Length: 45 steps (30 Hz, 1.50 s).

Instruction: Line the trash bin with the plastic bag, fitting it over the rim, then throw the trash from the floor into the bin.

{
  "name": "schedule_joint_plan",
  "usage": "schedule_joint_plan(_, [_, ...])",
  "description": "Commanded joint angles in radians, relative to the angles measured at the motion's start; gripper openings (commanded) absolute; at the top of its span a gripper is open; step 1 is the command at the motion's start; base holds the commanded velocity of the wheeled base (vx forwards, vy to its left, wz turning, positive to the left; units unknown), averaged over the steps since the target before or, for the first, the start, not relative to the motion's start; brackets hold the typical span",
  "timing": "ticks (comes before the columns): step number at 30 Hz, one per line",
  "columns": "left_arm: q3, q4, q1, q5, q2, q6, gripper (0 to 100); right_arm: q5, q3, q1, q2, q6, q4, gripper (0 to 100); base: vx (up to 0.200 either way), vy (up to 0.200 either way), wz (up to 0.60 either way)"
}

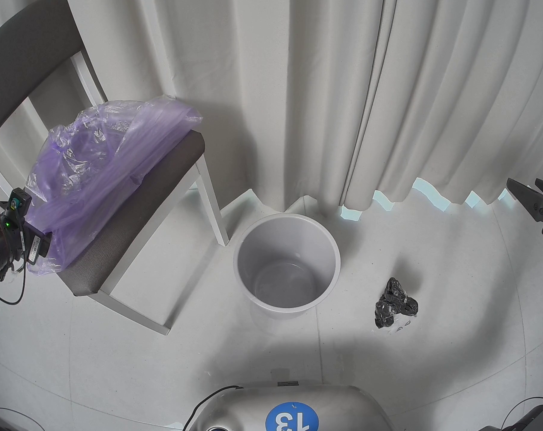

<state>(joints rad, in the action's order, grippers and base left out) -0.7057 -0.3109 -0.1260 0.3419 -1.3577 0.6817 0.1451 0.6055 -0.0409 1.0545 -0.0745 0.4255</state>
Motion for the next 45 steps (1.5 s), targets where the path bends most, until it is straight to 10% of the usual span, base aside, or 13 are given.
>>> schedule_joint_plan(1, [-0.008,-0.001,-0.003,0.000,0.005,0.006,100,0.001,-0.001,-0.001,-0.002,0.001,0.001,100,0.000,0.000,0.00])
schedule_joint_plan(45, [-0.063,-0.105,-0.006,0.002,0.052,0.070,100,0.001,-0.004,-0.007,-0.016,0.002,0.002,100,0.000,0.000,0.00])
